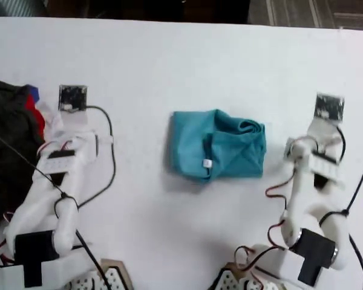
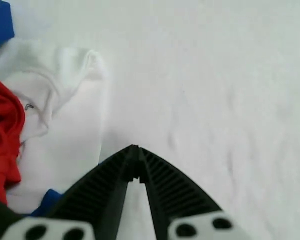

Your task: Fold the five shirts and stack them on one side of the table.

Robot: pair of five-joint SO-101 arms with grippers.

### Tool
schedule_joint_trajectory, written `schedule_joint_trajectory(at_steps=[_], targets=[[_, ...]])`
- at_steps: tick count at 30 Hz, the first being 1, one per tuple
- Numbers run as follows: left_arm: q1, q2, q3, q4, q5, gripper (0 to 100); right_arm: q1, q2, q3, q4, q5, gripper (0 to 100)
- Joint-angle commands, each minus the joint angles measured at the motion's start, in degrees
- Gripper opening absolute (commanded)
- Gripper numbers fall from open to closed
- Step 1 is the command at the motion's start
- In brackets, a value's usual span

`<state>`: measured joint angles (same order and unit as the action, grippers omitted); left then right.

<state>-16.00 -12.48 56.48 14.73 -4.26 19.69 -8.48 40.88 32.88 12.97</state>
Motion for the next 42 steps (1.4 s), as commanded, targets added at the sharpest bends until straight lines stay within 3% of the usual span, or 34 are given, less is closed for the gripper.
schedule_joint_trajectory(at_steps=[1,7,13,25,33,42], targets=[[-0.09,-2.20,-0.13,-1.93,0.97,3,-8.22,2.24,-20.13,16.57,0.44,2.2],[-0.09,-2.20,-0.13,-1.93,0.97,3,-19.65,16.75,-49.93,37.49,0.44,2.1],[-0.09,-2.20,-0.13,-1.93,0.97,3,-23.78,30.99,-70.15,49.19,0.26,2.1],[-0.09,-2.20,-0.40,-1.93,0.97,3,-31.52,44.79,-88.35,66.68,0.00,2.0],[-0.09,-2.20,-0.40,-1.93,0.97,3,-28.26,47.16,-88.35,68.09,0.00,2.0],[-0.09,-2.20,-0.48,-1.93,1.14,3,-14.90,51.91,-90.29,67.56,0.53,2.0]])
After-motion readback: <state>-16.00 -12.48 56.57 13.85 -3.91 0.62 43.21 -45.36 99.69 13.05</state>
